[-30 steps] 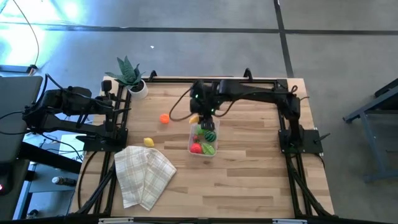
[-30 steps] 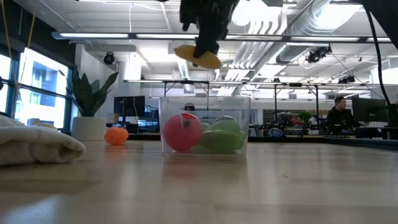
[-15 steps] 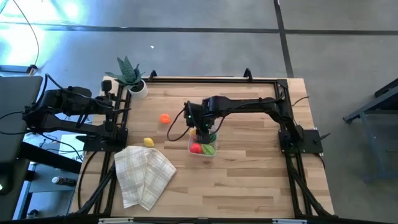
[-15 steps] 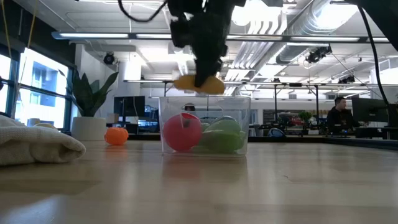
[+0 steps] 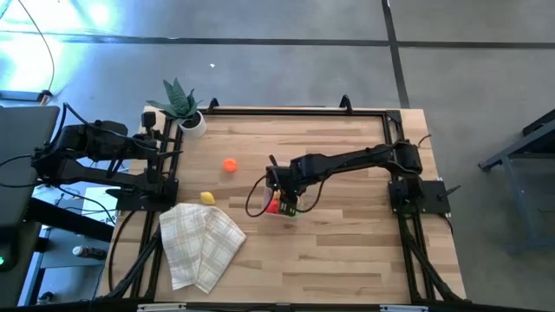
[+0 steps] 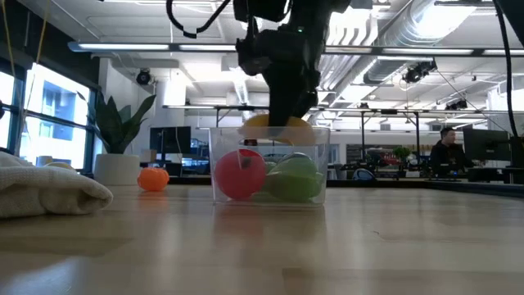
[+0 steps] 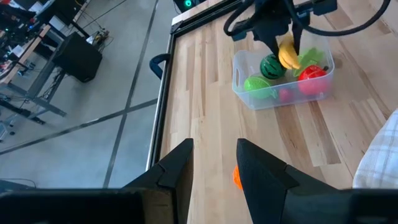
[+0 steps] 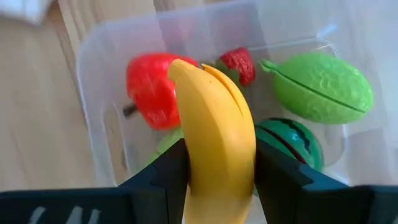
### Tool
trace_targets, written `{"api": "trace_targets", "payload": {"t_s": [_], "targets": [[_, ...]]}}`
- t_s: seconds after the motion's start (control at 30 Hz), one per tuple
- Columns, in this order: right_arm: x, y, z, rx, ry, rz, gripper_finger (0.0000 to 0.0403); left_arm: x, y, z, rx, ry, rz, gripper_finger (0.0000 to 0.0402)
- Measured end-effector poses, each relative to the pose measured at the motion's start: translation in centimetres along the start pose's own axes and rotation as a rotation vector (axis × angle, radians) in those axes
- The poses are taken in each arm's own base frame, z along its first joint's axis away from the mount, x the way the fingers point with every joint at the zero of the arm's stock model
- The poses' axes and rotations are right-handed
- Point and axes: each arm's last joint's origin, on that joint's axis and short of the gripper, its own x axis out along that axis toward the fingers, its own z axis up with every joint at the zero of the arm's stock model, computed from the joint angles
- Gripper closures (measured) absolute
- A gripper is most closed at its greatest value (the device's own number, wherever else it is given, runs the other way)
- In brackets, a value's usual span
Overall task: Pick and placing Produce into tupperware
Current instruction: Put the banana into the transparent bin
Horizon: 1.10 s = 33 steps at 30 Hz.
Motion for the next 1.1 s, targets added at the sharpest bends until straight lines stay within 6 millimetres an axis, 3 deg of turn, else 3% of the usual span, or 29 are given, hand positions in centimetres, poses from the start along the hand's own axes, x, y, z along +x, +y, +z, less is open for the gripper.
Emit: {"api": "trace_targets", "payload": {"t_s": [0.43,0.67,1.1], "targets": [[0.3,0.0,0.4,0.251,-0.054,-0.036,0.0263,0.0,0.0,0.0,0.0,0.0,0.0,0.0289],[0.3,1.0,-0.1,0.28,-0.042,-0.046,0.0263,0.0,0.0,0.0,0.0,0.0,0.0,0.0289],[1.0,1.1,-0.2,0.326,-0.031,-0.074,0.0263,0.0,0.0,0.0,0.0,-0.001,0.0,0.0289]]}}
